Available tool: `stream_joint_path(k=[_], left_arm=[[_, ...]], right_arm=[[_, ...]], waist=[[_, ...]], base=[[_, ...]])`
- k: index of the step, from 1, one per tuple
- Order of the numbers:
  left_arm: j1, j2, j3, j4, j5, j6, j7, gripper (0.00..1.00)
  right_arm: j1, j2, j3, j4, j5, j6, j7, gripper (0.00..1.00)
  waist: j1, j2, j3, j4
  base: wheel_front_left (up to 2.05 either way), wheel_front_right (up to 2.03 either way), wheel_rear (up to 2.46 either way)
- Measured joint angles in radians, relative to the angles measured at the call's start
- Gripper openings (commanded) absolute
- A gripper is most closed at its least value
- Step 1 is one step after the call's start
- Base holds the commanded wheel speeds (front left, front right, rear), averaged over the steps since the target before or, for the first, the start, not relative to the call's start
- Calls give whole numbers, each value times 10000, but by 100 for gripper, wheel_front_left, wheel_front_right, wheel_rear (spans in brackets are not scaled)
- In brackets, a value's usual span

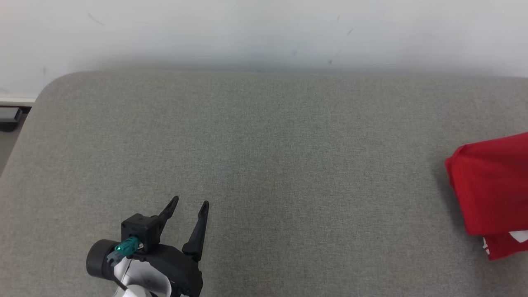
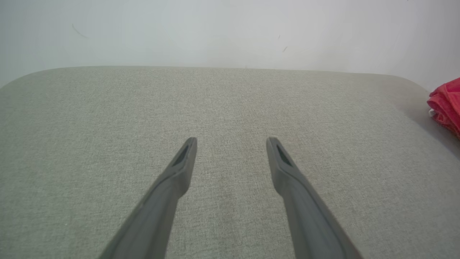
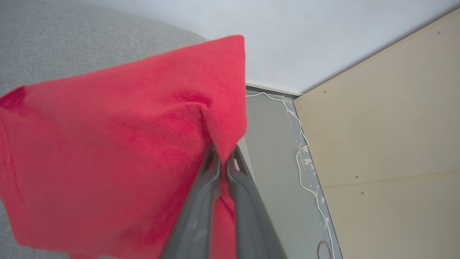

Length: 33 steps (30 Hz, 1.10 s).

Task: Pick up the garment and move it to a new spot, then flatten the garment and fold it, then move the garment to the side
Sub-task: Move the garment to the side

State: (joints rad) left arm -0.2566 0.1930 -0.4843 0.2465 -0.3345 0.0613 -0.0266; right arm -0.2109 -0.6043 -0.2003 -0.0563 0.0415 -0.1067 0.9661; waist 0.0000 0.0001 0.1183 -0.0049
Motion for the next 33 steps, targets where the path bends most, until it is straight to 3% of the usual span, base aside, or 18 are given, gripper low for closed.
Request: stream_joint_path(k=[13, 14, 15, 28, 33], left_arm=[[-190, 75, -115, -52, 100, -65, 130, 100], [-190, 81, -123, -50, 100, -92, 132, 100], [-190, 82, -128, -50, 100, -92, 140, 100], [-215, 165, -157, -58, 174, -100, 234, 100], [-473, 155, -176, -44, 192, -102, 207, 100]], right_arm=[[33, -213, -205, 1381, -1306, -121, -759, 0], [26, -215, -224, 1478, -1361, -123, -918, 38], [26, -215, -230, 1559, -1429, -125, -968, 100], [-227, 33, -1049, 2903, -1743, -167, -2050, 100], [-918, 472, -1352, 3450, -984, -169, -2941, 100]], waist=[[0, 0, 355, 93], [-1, 0, 365, 95], [0, 0, 372, 97], [0, 0, 463, 74], [0, 0, 428, 68]], base=[[0, 0, 0], [0, 0, 0], [0, 0, 0], [0, 0, 0], [0, 0, 0]])
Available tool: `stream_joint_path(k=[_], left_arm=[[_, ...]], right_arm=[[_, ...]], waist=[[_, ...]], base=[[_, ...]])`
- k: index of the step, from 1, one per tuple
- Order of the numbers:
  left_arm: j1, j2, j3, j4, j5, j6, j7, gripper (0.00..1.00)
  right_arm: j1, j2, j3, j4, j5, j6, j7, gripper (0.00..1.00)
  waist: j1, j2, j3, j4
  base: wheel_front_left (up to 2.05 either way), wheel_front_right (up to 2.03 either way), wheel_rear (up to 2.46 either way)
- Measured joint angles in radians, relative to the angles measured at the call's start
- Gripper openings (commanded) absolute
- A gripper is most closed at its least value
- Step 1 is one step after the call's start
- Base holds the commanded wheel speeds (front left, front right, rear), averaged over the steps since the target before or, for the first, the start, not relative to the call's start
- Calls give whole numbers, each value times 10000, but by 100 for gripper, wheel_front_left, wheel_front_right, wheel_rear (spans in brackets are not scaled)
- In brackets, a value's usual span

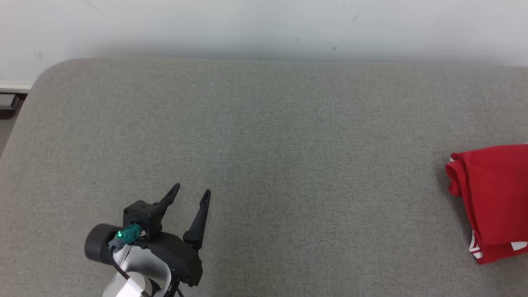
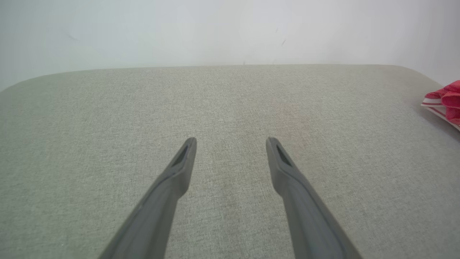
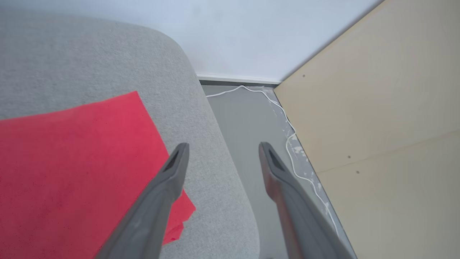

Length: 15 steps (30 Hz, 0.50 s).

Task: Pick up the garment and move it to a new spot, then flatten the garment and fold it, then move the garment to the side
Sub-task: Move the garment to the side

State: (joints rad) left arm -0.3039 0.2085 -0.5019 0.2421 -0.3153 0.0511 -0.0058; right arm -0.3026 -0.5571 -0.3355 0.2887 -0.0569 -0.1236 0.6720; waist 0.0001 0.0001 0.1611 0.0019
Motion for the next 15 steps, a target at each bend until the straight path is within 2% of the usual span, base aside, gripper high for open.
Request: stream_joint_path(k=[3, 6, 9, 10, 11, 15], left_arm=[[-132, -4, 44, 8, 23, 2, -125, 100], [-134, 10, 153, 107, 40, 15, -255, 100], [-136, 40, 366, 201, 44, 111, -420, 100], [-136, 73, 430, 244, 44, 117, -487, 100], [-136, 73, 430, 244, 44, 117, -487, 100], [-127, 104, 717, 328, -42, 209, -711, 100]], right_arm=[[-381, 865, -50, -44, 972, -8, -771, 100], [-382, 1505, 242, -92, 1595, 257, -1684, 100], [-402, 1918, 516, -67, 2282, 959, -2545, 100], [-406, 2079, 581, -19, 2491, 1154, -2803, 100], [-406, 2079, 581, -19, 2491, 1154, -2803, 100], [-370, 2627, 895, 50, 3108, 2027, -3749, 100]], waist=[[-1, 0, -95, 9], [0, -1, -236, 15], [-1, 0, -422, 6], [-1, 0, -493, -1], [-1, 0, -493, -1], [-1, -1, -813, -45]], base=[[0, 0, 0], [0, 0, 0], [0, 0, 0], [0, 0, 0], [0, 0, 0], [0, 0, 0]])
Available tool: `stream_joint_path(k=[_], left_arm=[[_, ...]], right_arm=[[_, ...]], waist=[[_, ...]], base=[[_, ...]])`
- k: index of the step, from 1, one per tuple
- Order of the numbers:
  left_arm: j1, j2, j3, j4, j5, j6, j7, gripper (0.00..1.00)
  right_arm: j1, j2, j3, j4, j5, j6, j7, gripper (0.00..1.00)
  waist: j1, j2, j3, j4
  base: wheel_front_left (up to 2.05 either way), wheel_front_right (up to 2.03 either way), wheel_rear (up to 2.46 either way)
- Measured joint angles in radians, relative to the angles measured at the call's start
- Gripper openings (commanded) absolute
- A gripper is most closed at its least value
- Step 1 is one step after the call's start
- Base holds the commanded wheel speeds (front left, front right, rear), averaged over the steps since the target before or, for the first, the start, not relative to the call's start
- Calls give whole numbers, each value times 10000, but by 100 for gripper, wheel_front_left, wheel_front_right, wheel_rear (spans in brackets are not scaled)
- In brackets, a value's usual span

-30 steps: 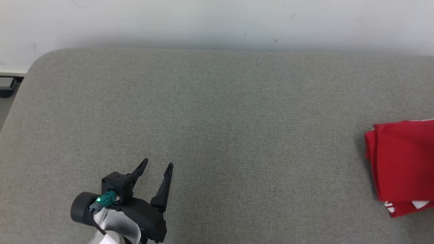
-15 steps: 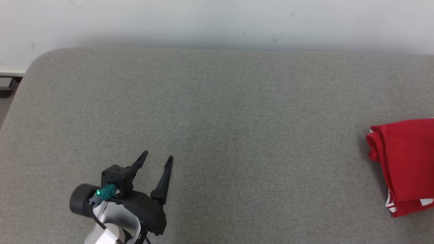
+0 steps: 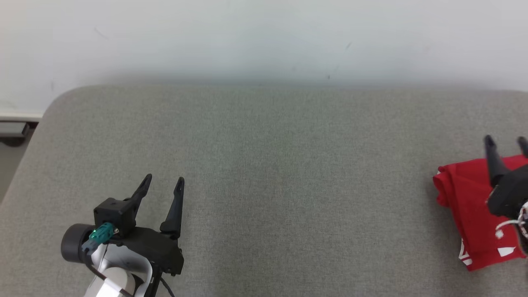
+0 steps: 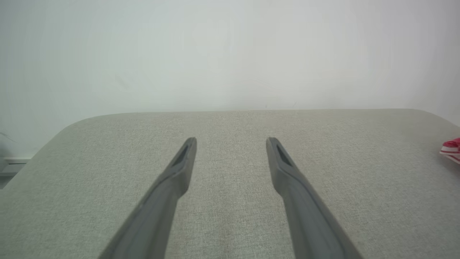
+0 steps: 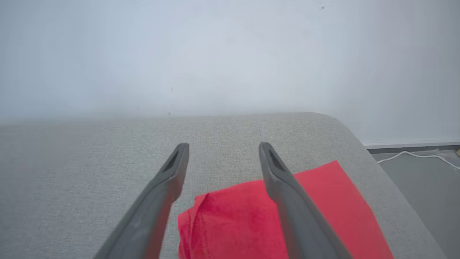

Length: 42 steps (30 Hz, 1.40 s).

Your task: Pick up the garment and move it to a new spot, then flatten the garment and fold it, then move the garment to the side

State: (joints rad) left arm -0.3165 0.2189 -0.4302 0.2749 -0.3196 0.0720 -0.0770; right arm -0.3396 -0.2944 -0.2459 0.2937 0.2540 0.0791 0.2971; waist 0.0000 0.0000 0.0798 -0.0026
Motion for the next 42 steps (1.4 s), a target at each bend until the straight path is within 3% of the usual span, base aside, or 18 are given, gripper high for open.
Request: stream_joint_path(k=[2, 4, 15, 19, 27, 42], left_arm=[[14, -33, 61, 31, -23, 71, -130, 100], [54, -77, 125, 40, -73, 84, -238, 100], [757, 54, 640, 56, -157, 330, -648, 100], [927, 109, 589, 40, -63, 332, -660, 100], [1319, 355, 598, -40, -63, 334, -619, 100], [2026, 194, 594, -36, -587, 169, -380, 100]], right_arm=[[80, 230, 96, -52, 293, 286, -431, 100], [291, 449, 199, -217, 458, 345, -784, 100], [1866, 1588, 583, -1415, 1012, 353, -2270, 100], [2631, 2395, 570, -1824, 1141, 299, -2817, 100], [3456, 2472, 617, -1983, 1170, -186, -3237, 100], [3870, 2493, 1018, -1661, 1501, -531, -3446, 100]], waist=[[0, 1, -182, -21], [0, 0, -373, -34], [-1, 0, -1202, 78], [-1, -1, -1419, 227], [-1, -1, -1638, 452], [0, -1, -1737, 205]], base=[[0, 0, 0], [0, 0, 0], [0, 0, 0], [0, 0, 0], [0, 0, 0], [0, 0, 0]])
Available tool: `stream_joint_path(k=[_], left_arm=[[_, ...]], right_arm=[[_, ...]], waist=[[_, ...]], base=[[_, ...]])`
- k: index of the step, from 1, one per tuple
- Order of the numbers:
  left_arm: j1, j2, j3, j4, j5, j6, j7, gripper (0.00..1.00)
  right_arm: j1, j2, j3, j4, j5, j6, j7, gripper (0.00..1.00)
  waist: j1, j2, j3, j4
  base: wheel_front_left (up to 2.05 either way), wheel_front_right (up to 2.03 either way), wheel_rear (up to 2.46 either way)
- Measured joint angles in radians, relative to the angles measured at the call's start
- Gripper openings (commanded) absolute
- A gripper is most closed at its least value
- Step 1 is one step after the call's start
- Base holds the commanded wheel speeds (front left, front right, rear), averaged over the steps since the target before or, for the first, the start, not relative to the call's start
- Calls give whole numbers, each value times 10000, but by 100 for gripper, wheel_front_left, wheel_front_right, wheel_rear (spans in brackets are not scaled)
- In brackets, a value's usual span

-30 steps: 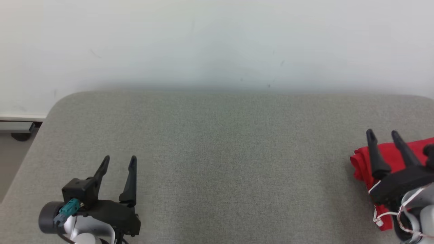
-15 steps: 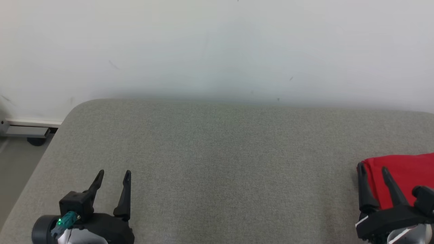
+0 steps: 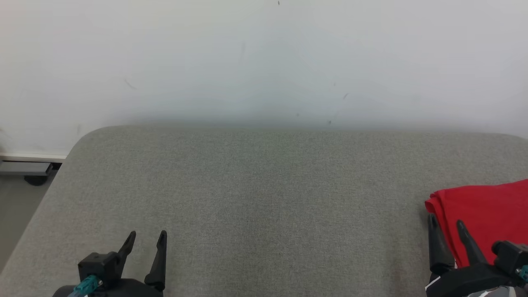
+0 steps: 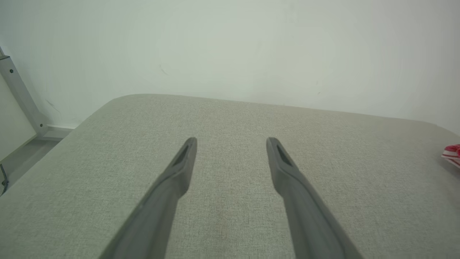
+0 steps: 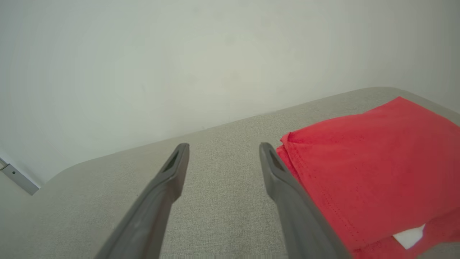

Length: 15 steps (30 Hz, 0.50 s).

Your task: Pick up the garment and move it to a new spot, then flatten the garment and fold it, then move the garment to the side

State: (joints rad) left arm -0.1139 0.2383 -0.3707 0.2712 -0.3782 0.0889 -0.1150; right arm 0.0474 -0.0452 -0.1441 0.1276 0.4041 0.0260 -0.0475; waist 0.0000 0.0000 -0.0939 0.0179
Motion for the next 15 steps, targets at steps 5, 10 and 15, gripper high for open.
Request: stream_joint_path(k=[5, 10, 15], left_arm=[[70, -8, -13, 13, -44, -15, 17, 100], [67, 6, -8, -31, -107, -113, -6, 100], [10, -15, -12, -79, -107, -186, -13, 100]], right_arm=[[87, 2, 127, -2, 8, -84, -59, 100], [69, 6, 173, -17, 8, -159, -69, 100], [47, 8, 174, -52, 38, -263, -150, 100]], waist=[[0, 0, 60, -106], [0, 0, 165, -218], [0, 0, 282, -335]], base=[[0, 0, 0], [0, 0, 0], [0, 0, 0]])
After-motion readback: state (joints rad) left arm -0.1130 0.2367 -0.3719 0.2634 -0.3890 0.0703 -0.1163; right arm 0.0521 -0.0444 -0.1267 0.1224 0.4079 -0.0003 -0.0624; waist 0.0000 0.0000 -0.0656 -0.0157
